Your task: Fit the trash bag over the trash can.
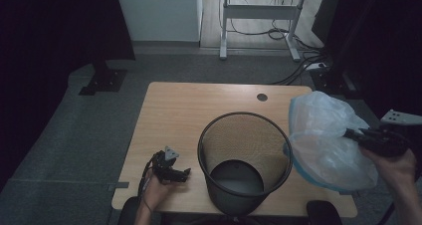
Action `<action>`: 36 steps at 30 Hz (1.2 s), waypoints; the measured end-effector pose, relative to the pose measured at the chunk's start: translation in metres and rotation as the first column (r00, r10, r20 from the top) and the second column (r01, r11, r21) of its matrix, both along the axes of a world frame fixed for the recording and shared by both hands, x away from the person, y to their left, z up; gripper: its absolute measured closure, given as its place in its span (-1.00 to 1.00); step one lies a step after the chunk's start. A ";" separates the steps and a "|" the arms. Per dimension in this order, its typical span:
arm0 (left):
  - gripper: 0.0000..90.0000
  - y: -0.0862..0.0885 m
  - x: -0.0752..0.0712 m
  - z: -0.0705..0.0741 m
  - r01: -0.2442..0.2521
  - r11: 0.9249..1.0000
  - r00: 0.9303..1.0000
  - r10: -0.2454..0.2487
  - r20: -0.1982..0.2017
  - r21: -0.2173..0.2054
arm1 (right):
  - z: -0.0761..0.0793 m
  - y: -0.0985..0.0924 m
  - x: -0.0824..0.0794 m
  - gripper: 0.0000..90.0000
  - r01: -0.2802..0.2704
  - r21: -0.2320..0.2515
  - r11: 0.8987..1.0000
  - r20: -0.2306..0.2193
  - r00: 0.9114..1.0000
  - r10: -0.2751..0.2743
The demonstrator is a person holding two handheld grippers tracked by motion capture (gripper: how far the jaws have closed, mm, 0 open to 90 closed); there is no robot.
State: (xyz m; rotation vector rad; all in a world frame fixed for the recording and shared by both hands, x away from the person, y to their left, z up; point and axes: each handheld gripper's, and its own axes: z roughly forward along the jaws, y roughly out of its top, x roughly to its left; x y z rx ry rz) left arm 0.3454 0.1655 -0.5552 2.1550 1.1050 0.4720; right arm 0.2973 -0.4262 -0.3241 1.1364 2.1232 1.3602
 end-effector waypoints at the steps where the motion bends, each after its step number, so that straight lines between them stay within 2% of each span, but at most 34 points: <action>1: -1.00 0.000 0.000 0.000 0.002 1.000 1.000 -0.002 -0.001 0.002 | 0.003 -0.001 0.000 0.88 0.000 0.003 1.000 0.001 1.000 0.000; 14: -1.00 0.000 0.000 0.000 0.000 1.000 1.000 0.000 -0.001 0.002 | 0.047 -0.013 -0.016 0.88 -0.045 0.039 0.998 0.044 0.998 0.044; 23: -1.00 0.000 0.000 0.000 0.000 1.000 1.000 0.000 -0.001 0.002 | 0.077 -0.008 -0.027 0.88 -0.120 0.078 0.990 0.077 0.990 0.114; 29: -1.00 0.000 0.000 0.000 0.000 1.000 1.000 0.000 -0.001 0.002 | 0.091 0.009 -0.029 0.88 -0.190 0.092 0.977 0.089 0.979 0.182; 36: -1.00 0.000 0.000 0.000 -0.001 1.000 1.000 0.001 -0.001 0.002 | 0.094 0.051 -0.024 0.88 -0.284 0.076 0.956 0.087 0.957 0.278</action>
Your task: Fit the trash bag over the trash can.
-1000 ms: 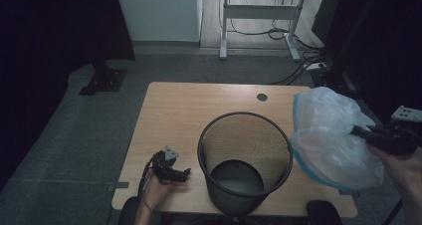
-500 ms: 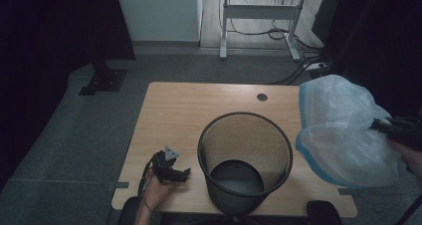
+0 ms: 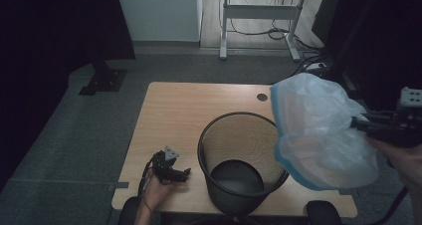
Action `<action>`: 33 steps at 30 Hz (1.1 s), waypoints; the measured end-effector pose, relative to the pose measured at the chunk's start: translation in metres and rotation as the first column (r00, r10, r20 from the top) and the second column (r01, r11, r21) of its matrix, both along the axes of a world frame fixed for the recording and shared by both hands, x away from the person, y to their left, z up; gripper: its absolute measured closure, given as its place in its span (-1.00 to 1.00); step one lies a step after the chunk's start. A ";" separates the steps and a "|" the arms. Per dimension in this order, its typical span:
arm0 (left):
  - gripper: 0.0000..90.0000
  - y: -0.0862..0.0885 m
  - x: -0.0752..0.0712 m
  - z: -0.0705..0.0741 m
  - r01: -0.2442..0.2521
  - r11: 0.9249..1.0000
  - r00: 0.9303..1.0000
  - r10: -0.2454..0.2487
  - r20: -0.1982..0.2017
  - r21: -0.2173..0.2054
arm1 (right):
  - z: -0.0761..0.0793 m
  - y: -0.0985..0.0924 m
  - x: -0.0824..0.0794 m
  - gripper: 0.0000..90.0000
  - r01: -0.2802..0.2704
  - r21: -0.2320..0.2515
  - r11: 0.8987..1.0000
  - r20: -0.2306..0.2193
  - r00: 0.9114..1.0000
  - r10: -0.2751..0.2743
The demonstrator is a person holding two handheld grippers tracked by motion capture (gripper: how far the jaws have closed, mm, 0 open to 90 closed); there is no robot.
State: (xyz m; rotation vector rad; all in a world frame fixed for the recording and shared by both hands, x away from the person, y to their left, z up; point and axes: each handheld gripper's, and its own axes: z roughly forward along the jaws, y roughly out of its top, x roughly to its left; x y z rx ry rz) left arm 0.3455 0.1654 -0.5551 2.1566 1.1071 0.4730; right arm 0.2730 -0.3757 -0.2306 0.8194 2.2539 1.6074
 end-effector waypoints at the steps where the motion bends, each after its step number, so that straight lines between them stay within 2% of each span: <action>1: -1.00 0.000 0.000 0.000 0.000 1.000 1.000 0.000 0.000 0.000 | -0.001 0.007 0.001 0.88 -0.015 -0.005 1.000 0.001 1.000 0.015; 12: -1.00 0.000 0.000 0.000 0.000 1.000 1.000 0.000 0.000 0.000 | -0.018 0.077 0.014 0.88 -0.147 -0.054 0.988 -0.013 0.989 0.147; 33: -1.00 0.000 0.000 0.000 -0.002 1.000 1.000 0.002 -0.001 -0.003 | -0.019 0.167 0.029 0.87 -0.277 -0.094 0.956 -0.025 0.961 0.276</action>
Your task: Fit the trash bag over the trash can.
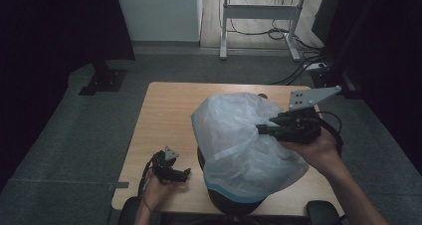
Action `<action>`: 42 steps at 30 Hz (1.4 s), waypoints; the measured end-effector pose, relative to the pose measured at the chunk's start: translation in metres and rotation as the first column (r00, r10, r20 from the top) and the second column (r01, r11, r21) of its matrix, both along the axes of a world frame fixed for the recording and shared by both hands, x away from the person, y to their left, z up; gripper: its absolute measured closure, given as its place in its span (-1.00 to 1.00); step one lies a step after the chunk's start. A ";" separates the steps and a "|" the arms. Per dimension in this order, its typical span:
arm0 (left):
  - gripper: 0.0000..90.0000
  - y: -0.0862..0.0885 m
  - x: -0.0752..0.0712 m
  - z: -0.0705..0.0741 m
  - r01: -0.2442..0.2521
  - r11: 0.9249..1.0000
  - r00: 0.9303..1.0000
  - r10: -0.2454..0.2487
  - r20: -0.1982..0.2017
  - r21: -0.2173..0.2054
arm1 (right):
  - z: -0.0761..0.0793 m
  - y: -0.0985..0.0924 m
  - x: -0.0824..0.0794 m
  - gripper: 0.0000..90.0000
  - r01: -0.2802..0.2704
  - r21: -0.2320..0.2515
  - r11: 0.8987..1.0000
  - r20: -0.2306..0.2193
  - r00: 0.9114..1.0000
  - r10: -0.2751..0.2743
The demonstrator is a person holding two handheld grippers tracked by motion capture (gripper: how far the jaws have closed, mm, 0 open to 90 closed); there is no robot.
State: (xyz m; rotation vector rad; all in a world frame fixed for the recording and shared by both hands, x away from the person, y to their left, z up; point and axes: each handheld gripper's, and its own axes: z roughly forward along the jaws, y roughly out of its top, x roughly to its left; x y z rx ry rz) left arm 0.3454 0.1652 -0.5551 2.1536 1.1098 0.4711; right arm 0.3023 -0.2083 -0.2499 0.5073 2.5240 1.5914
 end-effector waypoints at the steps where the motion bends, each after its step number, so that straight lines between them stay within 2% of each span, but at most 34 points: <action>1: -1.00 0.000 0.000 0.000 0.000 1.000 1.000 0.000 0.000 0.000 | 0.000 0.004 0.001 0.87 -0.006 -0.003 1.000 -0.003 1.000 0.006; 10: -1.00 0.000 0.000 0.000 0.000 1.000 1.000 0.000 0.000 0.000 | -0.008 0.035 0.006 0.87 -0.039 -0.041 0.998 -0.013 0.999 0.039; 16: -1.00 0.000 0.000 0.000 0.000 1.000 1.000 0.000 0.000 0.000 | -0.010 0.048 0.012 0.87 -0.043 -0.032 0.999 -0.028 0.999 0.042; 21: -1.00 0.000 0.000 0.000 0.000 1.000 1.000 0.000 0.000 0.000 | -0.018 0.058 0.019 0.87 -0.017 -0.091 0.996 -0.019 1.000 0.015; 23: -1.00 0.000 0.000 0.000 0.000 1.000 1.000 0.000 0.000 0.000 | -0.023 0.057 0.022 0.86 0.006 -0.120 0.993 -0.013 1.000 -0.007; 29: -1.00 0.000 0.000 0.000 0.000 1.000 1.000 0.000 0.000 0.000 | -0.031 0.035 0.029 0.85 0.077 -0.146 0.986 -0.013 0.997 -0.079; 33: -1.00 0.000 0.000 0.000 -0.002 1.000 1.000 0.002 0.000 0.000 | -0.037 0.024 0.029 0.84 0.081 -0.144 0.986 -0.034 0.996 -0.087; 36: -1.00 0.000 0.000 0.000 -0.003 1.000 1.000 0.003 0.000 0.001 | -0.041 0.025 0.025 0.82 0.066 -0.159 0.985 -0.042 0.996 -0.073; 38: -1.00 0.000 0.000 0.000 -0.004 1.000 1.000 0.004 0.000 0.001 | -0.042 0.030 0.022 0.74 0.060 -0.212 0.975 -0.014 0.998 -0.064; 39: -1.00 0.000 0.000 0.000 -0.005 1.000 1.000 0.005 0.000 0.001 | -0.043 0.031 0.021 0.60 0.061 -0.221 0.973 -0.005 0.998 -0.064; 40: -1.00 0.000 0.000 0.000 -0.004 1.000 1.000 0.004 0.000 0.001 | -0.043 0.030 0.022 0.21 0.052 -0.216 0.975 -0.010 0.998 -0.055; 41: -1.00 0.000 0.000 0.000 -0.004 1.000 1.000 0.004 0.000 0.001 | -0.043 0.030 0.022 0.21 0.052 -0.216 0.975 -0.010 0.998 -0.055; 42: -1.00 0.000 0.000 0.000 -0.004 1.000 1.000 0.004 0.000 0.001 | -0.043 0.029 0.023 0.01 0.051 -0.214 0.976 -0.010 0.998 -0.054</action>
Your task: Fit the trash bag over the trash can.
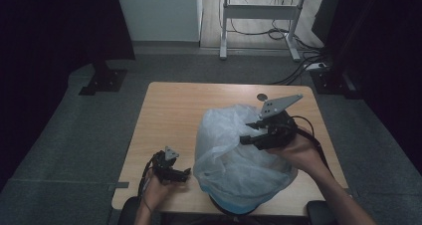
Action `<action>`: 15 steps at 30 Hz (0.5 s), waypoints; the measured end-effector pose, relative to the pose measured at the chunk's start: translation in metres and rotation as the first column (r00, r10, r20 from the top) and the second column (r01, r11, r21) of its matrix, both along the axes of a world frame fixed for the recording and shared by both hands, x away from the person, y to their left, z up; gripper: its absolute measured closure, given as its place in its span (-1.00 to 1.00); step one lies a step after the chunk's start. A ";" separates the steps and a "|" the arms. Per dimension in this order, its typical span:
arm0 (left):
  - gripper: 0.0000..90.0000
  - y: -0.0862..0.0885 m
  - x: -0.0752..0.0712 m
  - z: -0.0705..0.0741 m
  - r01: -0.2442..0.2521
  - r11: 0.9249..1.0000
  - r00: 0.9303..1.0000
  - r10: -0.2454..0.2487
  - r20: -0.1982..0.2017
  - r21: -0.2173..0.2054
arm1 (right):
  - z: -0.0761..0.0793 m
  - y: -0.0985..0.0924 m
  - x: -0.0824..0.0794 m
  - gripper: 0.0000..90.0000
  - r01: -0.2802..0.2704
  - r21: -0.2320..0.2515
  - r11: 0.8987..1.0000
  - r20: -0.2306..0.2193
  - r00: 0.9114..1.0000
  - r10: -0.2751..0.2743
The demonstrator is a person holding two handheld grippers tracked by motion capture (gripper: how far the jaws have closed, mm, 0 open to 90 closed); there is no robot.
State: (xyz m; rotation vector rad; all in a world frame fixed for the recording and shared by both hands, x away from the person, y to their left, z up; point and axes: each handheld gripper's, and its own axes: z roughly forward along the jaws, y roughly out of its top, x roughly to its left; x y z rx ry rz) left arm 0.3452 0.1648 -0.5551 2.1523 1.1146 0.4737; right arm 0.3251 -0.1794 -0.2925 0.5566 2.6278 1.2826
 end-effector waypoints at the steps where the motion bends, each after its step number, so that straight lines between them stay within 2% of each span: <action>1: -1.00 0.000 0.000 0.000 0.000 1.000 1.000 0.000 0.000 0.000 | 0.000 -0.002 0.001 -0.20 0.001 -0.004 1.000 -0.002 1.000 -0.001; 2: -1.00 0.000 0.000 0.000 0.000 1.000 1.000 0.000 0.000 0.000 | 0.001 -0.004 0.001 -0.34 0.005 -0.009 1.000 -0.003 1.000 -0.006; 4: -1.00 0.000 0.000 0.000 0.000 1.000 1.000 0.000 0.000 0.000 | 0.003 -0.010 0.000 -0.50 -0.002 -0.003 1.000 -0.010 1.000 0.002; 7: -1.00 0.000 0.000 0.000 0.000 1.000 1.000 0.000 0.000 0.000 | 0.010 -0.015 -0.002 -0.62 0.006 0.012 1.000 -0.025 1.000 -0.006; 11: -1.00 0.000 0.000 0.000 0.000 1.000 1.000 0.000 0.000 0.000 | 0.027 -0.015 -0.009 -0.65 -0.012 0.030 0.999 -0.001 1.000 0.012; 12: -1.00 0.000 0.000 0.000 0.000 1.000 1.000 0.000 0.000 0.000 | 0.032 -0.013 -0.010 -0.52 -0.016 0.040 0.999 0.004 1.000 0.016; 13: -1.00 0.000 0.000 0.000 0.000 1.000 1.000 0.000 0.000 0.000 | 0.036 -0.011 -0.011 -0.40 -0.044 0.046 0.998 0.008 0.999 0.044; 15: -1.00 0.000 0.000 0.000 0.000 1.000 1.000 0.000 0.000 0.000 | 0.038 -0.009 -0.011 -0.39 -0.059 0.050 0.997 0.010 0.998 0.059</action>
